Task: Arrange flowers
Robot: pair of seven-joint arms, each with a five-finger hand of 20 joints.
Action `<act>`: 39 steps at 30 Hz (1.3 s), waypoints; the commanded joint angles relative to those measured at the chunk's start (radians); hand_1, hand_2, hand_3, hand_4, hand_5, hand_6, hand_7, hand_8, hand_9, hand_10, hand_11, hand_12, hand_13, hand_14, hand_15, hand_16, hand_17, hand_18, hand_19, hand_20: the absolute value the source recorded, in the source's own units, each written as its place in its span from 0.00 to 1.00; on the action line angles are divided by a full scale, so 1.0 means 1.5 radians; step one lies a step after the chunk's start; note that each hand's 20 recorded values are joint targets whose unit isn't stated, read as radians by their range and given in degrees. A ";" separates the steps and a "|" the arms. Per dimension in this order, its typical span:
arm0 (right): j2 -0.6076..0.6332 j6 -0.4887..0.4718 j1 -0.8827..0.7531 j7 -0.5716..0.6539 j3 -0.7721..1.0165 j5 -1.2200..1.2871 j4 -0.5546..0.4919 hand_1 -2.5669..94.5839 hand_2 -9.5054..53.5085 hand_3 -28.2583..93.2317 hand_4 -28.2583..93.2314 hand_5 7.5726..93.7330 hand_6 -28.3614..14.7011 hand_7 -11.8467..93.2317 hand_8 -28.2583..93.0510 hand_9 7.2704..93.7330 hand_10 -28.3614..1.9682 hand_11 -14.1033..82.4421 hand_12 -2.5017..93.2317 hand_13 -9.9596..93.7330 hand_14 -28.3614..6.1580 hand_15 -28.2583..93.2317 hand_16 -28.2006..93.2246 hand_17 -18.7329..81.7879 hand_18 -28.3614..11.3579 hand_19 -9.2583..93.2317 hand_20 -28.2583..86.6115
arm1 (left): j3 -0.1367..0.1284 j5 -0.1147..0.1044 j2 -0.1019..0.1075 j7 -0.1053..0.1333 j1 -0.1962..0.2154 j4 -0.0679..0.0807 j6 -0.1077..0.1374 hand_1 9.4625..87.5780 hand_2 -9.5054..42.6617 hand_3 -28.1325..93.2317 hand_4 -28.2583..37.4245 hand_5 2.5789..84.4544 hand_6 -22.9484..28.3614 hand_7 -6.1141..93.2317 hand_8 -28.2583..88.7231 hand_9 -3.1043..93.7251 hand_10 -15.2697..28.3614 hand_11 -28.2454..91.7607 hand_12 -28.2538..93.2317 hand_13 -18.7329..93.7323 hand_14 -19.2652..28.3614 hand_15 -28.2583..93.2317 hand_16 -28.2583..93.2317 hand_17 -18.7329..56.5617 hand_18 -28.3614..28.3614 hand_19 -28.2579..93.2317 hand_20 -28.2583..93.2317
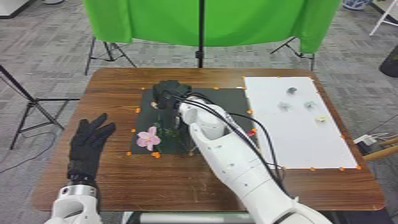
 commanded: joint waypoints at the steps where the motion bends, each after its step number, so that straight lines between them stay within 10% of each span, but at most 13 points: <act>1: 0.016 -0.029 -0.003 -0.007 -0.012 -0.244 -0.017 0.60 0.00 0.67 0.13 0.74 0.69 0.27 0.29 0.91 0.60 0.29 0.43 0.96 0.80 0.74 0.52 0.84 0.45 1.00 0.79 | 0.000 0.000 -0.001 -0.007 0.006 0.004 -0.009 0.06 0.37 0.73 0.00 0.47 0.51 0.16 0.18 0.49 0.64 0.42 0.32 0.48 0.68 0.32 0.22 0.33 0.67 0.25 0.36; 24: 0.131 -0.065 0.113 0.158 -0.146 0.089 -0.145 0.48 0.00 0.74 0.11 0.67 0.68 0.28 0.20 0.83 0.53 0.41 0.29 0.94 0.78 0.75 0.52 0.82 0.45 1.00 0.78 | -0.001 0.002 0.000 -0.009 0.012 -0.001 -0.006 0.08 0.34 0.74 0.00 0.48 0.53 0.15 0.18 0.49 0.66 0.40 0.32 0.48 0.69 0.32 0.23 0.32 0.67 0.25 0.37; 39: 0.549 -0.163 -0.060 0.324 0.062 0.340 -0.526 0.41 0.00 0.76 0.11 0.64 0.66 0.26 0.16 0.75 0.45 0.35 0.27 0.87 0.64 0.71 0.50 0.74 0.36 1.00 0.69 | -0.013 0.004 -0.006 -0.016 0.024 -0.006 -0.003 0.07 0.35 0.74 0.00 0.48 0.54 0.12 0.19 0.49 0.65 0.37 0.33 0.47 0.69 0.31 0.24 0.32 0.67 0.24 0.37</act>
